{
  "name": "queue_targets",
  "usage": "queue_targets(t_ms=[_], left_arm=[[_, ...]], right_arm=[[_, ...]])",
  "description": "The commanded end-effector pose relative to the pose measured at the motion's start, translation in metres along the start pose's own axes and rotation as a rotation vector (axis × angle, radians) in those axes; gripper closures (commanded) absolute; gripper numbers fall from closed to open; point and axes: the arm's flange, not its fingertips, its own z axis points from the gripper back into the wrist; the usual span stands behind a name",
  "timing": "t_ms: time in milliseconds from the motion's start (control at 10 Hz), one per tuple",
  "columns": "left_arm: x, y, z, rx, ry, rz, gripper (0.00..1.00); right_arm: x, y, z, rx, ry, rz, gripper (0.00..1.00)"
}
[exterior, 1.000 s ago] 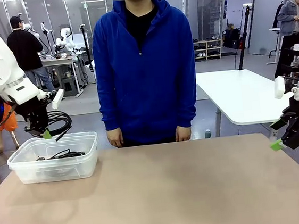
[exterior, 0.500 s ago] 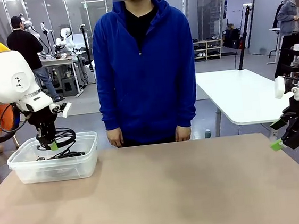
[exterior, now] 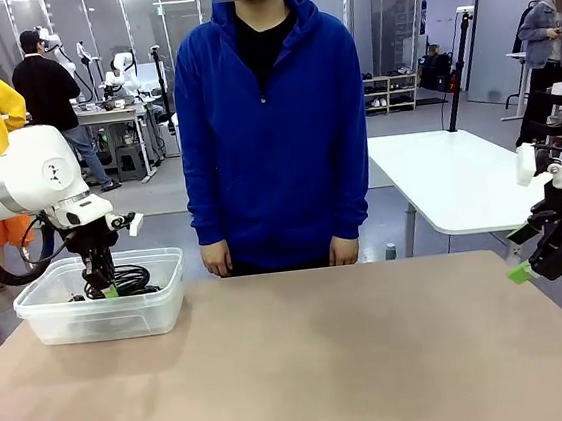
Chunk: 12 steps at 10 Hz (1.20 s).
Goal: Organize and store the cables.
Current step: Place the USB Extension Cable into the Organizing box.
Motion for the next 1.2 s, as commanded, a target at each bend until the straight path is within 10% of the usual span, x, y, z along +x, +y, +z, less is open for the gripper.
queue_targets(t_ms=[0,600,1100], left_arm=[[0.002,0.0,0.013,-0.004,-0.024,0.01,0.62],[-0.002,-0.009,0.028,0.032,-0.007,0.037,0.0],[-0.003,-0.017,0.041,0.065,-0.022,0.049,0.0]], right_arm=[[0.002,0.0,-0.001,0.003,-0.002,-0.019,0.0],[0.002,0.0,-0.001,0.003,-0.002,-0.019,0.0],[0.002,0.0,-0.001,0.003,-0.002,-0.019,0.0]])
